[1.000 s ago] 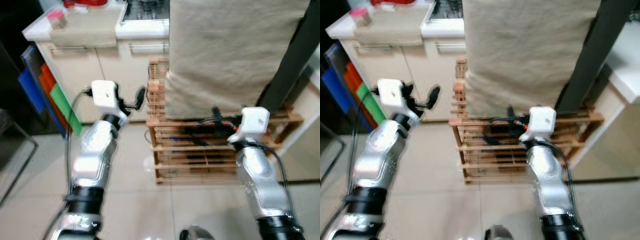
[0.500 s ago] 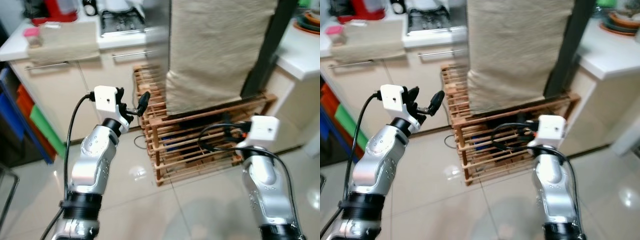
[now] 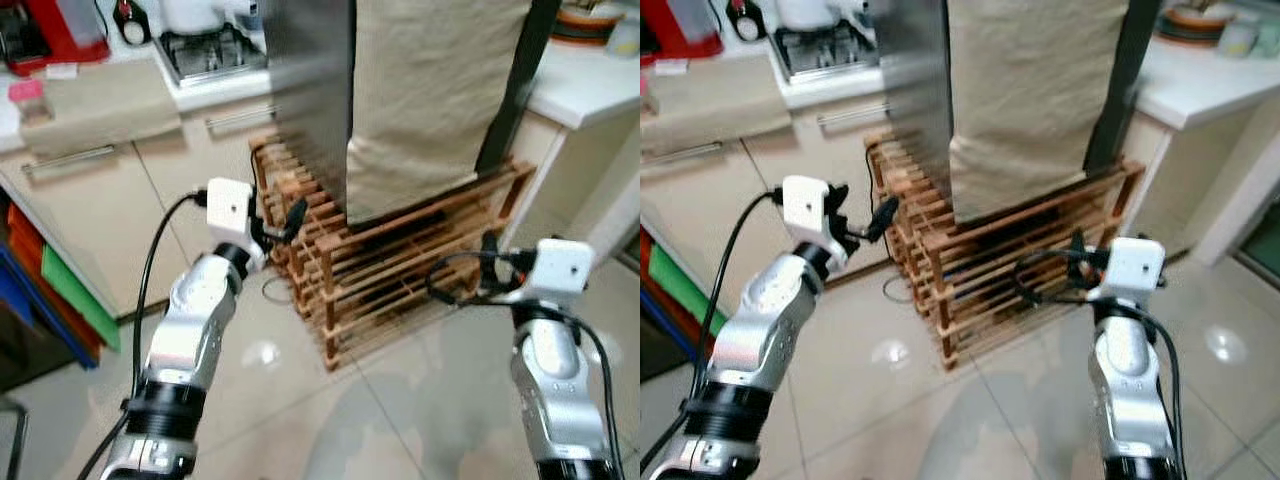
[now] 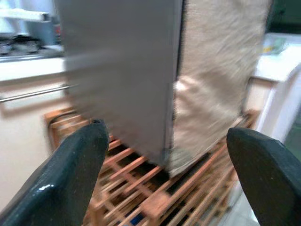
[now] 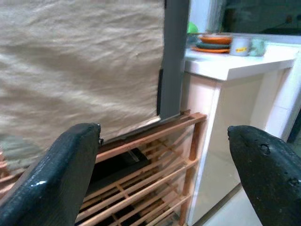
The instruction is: Restocking fridge
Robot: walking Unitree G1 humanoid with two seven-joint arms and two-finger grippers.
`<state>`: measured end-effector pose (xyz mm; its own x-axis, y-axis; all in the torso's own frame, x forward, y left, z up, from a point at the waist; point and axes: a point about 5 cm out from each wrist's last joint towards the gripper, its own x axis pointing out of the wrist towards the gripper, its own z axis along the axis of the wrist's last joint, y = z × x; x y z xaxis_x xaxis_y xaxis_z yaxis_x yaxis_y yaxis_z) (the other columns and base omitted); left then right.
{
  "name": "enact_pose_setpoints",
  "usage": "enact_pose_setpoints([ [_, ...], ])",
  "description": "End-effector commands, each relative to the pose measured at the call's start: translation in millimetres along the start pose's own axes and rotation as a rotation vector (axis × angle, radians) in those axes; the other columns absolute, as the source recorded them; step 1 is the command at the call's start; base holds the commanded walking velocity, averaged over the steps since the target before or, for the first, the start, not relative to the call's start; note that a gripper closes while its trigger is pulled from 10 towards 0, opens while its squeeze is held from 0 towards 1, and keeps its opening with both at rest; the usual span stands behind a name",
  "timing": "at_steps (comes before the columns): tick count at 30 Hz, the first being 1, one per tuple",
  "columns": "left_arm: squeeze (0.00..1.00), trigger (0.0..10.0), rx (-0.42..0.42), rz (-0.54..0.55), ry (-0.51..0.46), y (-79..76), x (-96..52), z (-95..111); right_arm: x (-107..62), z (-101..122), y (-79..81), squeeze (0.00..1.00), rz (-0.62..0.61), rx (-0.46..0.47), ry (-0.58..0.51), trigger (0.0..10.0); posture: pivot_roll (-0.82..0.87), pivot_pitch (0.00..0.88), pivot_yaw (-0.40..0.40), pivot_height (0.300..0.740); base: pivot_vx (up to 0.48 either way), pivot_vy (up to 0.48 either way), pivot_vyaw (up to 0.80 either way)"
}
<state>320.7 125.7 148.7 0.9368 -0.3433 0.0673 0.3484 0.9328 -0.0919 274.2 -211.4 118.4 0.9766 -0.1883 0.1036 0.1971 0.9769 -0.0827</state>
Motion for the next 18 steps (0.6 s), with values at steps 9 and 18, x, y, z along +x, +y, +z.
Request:
enact_pose_setpoints([
  [9, 0.00, 10.0, -0.016, -0.039, -0.035, -5.8, 3.1, 9.7, 2.9, 8.9, 3.9, 0.00, 0.022, 0.002, -0.039, 10.0, -0.11, 0.000, 0.068, 0.740, 0.117, 0.422, -0.80],
  [18, 0.00, 10.0, -0.051, -0.032, -0.064, -6.2, 3.8, 13.3, 2.5, 7.5, 4.6, 0.00, 0.027, 0.005, -0.035, 10.0, -0.11, 0.000, 0.068, 0.740, 0.231, 0.411, -0.79],
])
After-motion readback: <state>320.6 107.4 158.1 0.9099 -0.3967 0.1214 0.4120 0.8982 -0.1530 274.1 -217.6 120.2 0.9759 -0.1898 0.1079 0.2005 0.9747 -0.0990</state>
